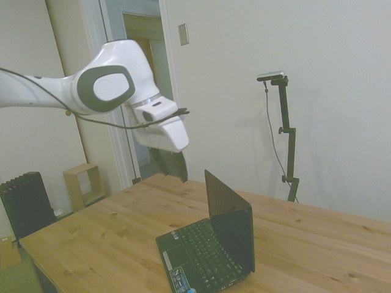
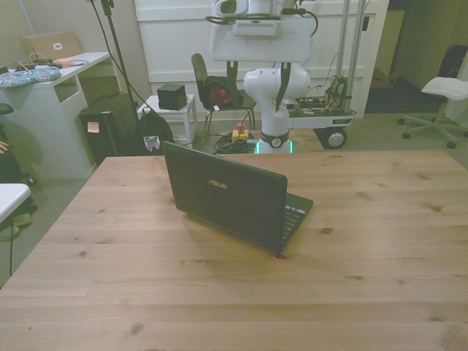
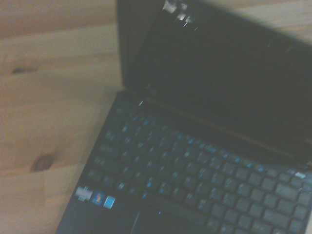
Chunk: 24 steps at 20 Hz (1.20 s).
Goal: Close the laptop
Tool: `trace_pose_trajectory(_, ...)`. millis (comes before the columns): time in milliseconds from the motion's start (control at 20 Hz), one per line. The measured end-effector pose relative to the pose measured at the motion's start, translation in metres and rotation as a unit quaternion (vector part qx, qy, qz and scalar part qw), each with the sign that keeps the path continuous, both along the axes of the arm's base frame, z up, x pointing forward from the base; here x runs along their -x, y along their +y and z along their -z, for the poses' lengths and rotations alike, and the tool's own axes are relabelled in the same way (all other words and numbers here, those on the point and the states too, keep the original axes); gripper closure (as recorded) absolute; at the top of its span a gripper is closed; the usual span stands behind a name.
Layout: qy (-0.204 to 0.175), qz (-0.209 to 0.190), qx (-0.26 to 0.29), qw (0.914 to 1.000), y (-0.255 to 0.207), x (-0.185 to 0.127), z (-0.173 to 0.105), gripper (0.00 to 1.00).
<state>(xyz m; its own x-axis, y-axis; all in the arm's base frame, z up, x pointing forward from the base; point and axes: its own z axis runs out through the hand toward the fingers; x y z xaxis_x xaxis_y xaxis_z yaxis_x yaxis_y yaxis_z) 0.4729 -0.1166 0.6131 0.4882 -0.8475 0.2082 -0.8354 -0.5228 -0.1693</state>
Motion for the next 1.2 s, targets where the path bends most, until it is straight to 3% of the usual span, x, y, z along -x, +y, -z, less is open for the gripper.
trace_pose_trajectory(200,-0.007,0.042,0.003,0.9991,-0.043,-0.020,-0.032,0.00)
trace_pose_trajectory(400,-0.003,0.093,-0.002,0.9957,-0.107,-0.029,-0.035,0.00)
trace_pose_trajectory(850,0.017,0.141,-0.025,0.9896,-0.203,-0.064,0.014,0.00)
trace_pose_trajectory(1200,0.028,0.131,-0.042,0.9901,-0.200,-0.127,0.058,0.00)
